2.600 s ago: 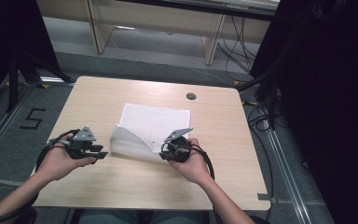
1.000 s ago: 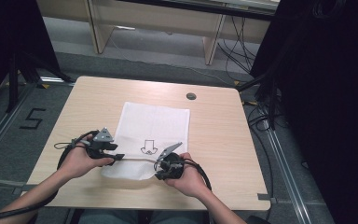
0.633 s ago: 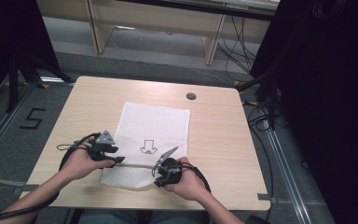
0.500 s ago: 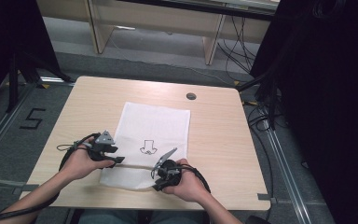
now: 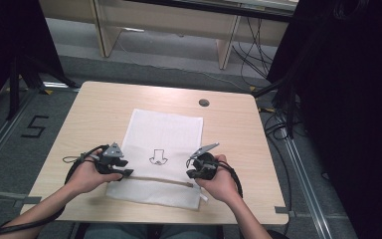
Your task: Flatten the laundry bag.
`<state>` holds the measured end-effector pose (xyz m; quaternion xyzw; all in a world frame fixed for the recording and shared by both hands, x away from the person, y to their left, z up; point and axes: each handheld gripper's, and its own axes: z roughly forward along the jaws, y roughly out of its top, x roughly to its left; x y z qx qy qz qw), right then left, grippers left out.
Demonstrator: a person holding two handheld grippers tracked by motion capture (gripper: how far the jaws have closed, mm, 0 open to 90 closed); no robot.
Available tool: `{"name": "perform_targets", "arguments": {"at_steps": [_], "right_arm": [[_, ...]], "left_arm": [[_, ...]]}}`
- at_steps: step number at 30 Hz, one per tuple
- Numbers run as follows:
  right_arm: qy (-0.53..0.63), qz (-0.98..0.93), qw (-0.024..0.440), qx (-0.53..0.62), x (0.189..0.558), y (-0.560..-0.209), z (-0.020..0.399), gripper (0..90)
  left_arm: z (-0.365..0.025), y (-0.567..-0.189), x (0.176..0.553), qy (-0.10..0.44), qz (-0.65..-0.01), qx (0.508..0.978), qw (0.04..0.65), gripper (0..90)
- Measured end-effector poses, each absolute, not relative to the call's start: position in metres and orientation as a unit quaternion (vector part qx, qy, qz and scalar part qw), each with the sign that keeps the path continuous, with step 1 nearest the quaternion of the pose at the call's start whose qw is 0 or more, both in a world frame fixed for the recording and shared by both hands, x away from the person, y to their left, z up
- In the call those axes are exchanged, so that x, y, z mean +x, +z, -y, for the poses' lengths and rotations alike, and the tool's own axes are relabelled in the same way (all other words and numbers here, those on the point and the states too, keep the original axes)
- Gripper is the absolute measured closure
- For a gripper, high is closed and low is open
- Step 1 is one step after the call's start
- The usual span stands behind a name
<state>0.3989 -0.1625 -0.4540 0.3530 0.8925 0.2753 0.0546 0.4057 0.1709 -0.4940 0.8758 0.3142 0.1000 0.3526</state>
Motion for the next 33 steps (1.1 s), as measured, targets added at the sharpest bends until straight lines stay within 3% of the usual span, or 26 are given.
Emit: {"name": "perform_targets", "arguments": {"at_steps": [19, 33], "right_arm": [[0.202, -0.915, 0.013, 0.348, 0.395, -0.481, 0.156, 90.0], [0.189, -0.922, 0.032, 0.337, 0.391, -0.482, 0.159, 89.5]], "left_arm": [[-0.171, -0.502, 0.401, 0.092, -0.293, 0.899, 0.311, 64.1], [-0.166, -0.502, 0.391, 0.095, -0.283, 0.903, 0.309, 63.7]]}}
